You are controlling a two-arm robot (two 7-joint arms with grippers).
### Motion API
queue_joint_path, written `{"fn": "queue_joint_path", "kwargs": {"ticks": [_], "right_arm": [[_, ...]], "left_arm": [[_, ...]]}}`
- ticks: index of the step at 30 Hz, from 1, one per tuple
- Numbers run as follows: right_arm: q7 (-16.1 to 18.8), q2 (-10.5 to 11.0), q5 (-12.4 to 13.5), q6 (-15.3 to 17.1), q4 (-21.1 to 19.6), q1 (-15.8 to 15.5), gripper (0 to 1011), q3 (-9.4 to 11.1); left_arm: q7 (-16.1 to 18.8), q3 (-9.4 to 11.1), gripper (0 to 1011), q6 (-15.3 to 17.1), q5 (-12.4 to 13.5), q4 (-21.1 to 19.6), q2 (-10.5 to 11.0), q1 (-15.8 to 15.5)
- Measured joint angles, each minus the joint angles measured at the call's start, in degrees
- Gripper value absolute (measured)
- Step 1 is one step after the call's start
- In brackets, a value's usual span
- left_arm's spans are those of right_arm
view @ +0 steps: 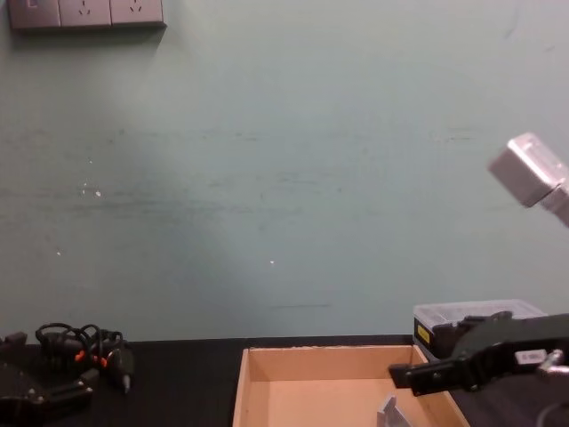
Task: Use one hand to pick up the angle iron from the table and place it into the box.
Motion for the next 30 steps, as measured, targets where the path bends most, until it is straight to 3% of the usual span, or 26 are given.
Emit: {"fn": "queue_joint_path", "kwargs": {"ticks": [5,6,9,12,15,21,30], "right_arm": [[1.2,4.1,0.7,-0.1,-6.6,-2.8,1000,1.2],[1.2,4.1,0.7,-0.1,-6.6,-2.8,1000,1.2],[2.6,6.6,1.0,-0.3,-10.0,-4.0,1000,1.5],[5.0,10.5,1.1,-0.4,-14.2,-5.2,1000,1.4],[6.5,12.7,1.2,-0.3,-16.2,-5.7,1000,1.2],[11.7,18.3,1.9,0.0,-19.9,-6.3,1000,-0.3],[19.8,23.8,2.0,1.3,-20.6,-4.8,1000,-4.6]], "left_arm": [[0.0,0.0,1000,0.0,0.0,0.0,0.0,0.0],[0.0,0.0,1000,0.0,0.0,0.0,0.0,0.0],[0.0,0.0,1000,0.0,0.0,0.0,0.0,0.0],[0.0,0.0,1000,0.0,0.0,0.0,0.0,0.0],[0.0,0.0,1000,0.0,0.0,0.0,0.0,0.0],[0.0,0.0,1000,0.0,0.0,0.0,0.0,0.0],[0.0,0.0,1000,0.0,0.0,0.0,0.0,0.0]]}}
